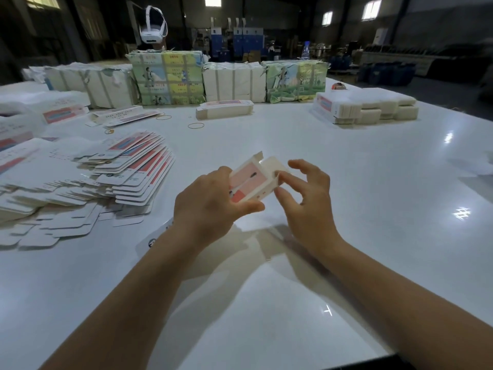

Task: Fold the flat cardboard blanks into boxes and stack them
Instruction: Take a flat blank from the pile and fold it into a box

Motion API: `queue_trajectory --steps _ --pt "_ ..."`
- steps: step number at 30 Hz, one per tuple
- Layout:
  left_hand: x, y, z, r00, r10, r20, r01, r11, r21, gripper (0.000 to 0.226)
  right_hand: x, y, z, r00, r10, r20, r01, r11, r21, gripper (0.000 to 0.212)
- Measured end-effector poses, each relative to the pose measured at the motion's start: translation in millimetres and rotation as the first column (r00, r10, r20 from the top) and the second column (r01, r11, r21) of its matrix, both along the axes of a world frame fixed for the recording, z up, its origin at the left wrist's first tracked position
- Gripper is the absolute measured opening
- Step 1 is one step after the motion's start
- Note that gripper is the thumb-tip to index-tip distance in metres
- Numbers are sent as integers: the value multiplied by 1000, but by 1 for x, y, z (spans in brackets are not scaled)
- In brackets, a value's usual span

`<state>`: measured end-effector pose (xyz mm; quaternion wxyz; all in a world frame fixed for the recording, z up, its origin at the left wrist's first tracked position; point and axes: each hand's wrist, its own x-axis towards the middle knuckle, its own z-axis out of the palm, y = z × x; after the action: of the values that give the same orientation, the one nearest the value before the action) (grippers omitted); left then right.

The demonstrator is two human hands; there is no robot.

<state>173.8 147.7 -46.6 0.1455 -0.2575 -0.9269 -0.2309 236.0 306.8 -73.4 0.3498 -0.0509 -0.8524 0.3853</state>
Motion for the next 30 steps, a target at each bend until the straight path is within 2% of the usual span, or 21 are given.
queue_trajectory --steps 3,6,10,12,14,16,22,25,28,29,30 --pt "4 5 -2 999 -37 -7 37 999 -6 65 2 -2 0 997 73 -7 -73 997 6 32" --pt "6 5 -1 997 -74 1 74 997 -7 64 3 -2 5 990 137 -10 -138 989 -62 38" --pt "7 2 0 990 -132 40 133 991 -22 65 6 -2 8 973 227 -44 -230 969 -85 38" --pt "8 2 -1 992 -125 33 126 992 -27 63 9 -5 9 969 217 -115 -235 957 -170 35" --pt "8 3 -2 995 -96 22 97 995 -26 64 11 -8 9 972 187 -140 -216 946 -241 52" --pt "9 5 -4 997 -77 24 78 997 -17 71 10 -10 5 983 159 -89 -174 963 -205 63" --pt "9 12 -10 999 -27 -43 24 998 -65 64 9 -19 0 991 134 12 -129 970 -204 54" --pt "8 10 -9 997 -39 -69 33 996 -88 64 11 -15 3 984 179 8 -173 960 -221 52" --pt "8 5 -6 992 -57 -117 50 997 -65 65 10 -8 8 988 137 -66 -151 935 -322 65" --pt "8 4 -6 990 -63 -130 55 997 -63 66 7 -5 9 991 128 -46 -136 902 -409 74" --pt "9 4 -6 988 -69 -139 60 996 -70 67 4 -1 11 985 174 -15 -154 823 -547 81"
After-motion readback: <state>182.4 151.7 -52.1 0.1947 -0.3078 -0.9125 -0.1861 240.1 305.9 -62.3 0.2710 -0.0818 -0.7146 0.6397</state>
